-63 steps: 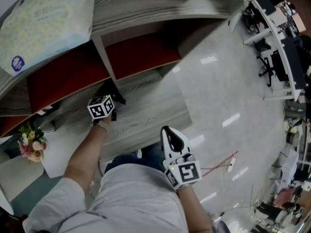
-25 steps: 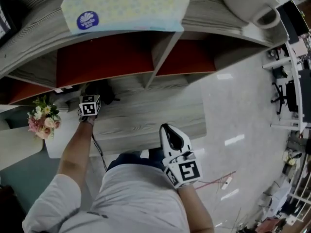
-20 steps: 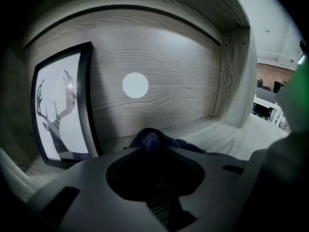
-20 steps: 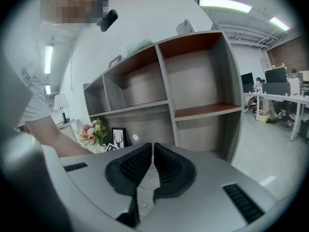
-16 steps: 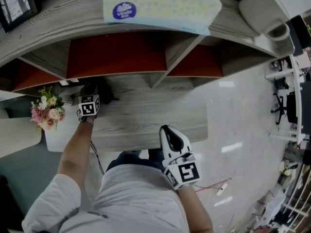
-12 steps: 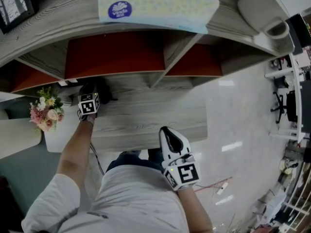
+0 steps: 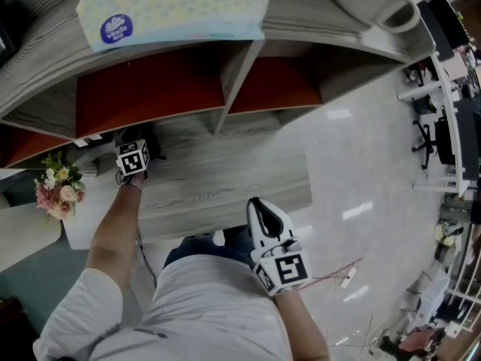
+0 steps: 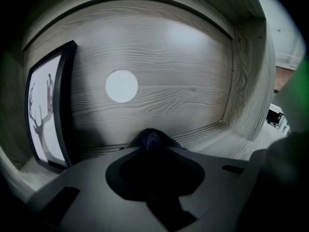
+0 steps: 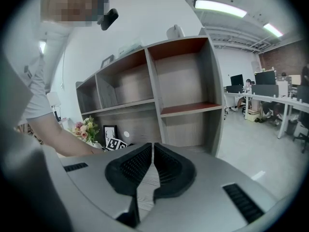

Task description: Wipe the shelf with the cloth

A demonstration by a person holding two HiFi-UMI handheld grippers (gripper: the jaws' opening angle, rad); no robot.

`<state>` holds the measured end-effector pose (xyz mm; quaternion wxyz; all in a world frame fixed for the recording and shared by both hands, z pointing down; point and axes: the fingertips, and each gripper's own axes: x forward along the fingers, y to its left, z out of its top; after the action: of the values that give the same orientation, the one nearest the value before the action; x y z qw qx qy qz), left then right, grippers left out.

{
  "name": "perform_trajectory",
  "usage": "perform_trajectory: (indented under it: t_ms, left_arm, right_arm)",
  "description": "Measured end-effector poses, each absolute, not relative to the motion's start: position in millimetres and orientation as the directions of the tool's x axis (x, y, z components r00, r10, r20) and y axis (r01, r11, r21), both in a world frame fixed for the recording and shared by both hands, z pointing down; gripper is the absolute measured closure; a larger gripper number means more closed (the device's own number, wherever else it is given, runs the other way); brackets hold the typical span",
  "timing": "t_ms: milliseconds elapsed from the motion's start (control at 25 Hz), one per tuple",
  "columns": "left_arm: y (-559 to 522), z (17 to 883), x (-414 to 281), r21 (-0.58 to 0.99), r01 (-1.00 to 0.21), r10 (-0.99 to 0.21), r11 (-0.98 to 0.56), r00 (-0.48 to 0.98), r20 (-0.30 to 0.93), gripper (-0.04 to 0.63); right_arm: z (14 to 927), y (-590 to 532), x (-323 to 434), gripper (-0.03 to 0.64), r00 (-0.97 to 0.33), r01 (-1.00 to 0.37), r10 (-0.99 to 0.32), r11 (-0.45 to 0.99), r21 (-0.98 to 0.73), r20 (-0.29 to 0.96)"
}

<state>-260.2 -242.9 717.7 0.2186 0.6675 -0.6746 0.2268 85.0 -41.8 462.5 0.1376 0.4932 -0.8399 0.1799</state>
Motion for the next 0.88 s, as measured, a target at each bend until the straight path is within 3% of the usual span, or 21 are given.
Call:
perform_trajectory:
  t_ms: [640, 880]
  left_arm:
    - [-300, 724, -74, 0.113, -0.919, -0.697, -0.379, 0.363, 0.619, 0.522]
    - [-321, 722, -43, 0.107, -0.901, -0.672, -0.42, 0.388, 0.63, 0.522]
  right_arm:
    - [460, -24, 125, 0.592, -0.362, -0.932, -0.832, 0.331, -0.147, 0.421]
    - [462, -25, 134, 0.592, -0.328, -0.944, -0.838, 0.299, -0.138, 0.437]
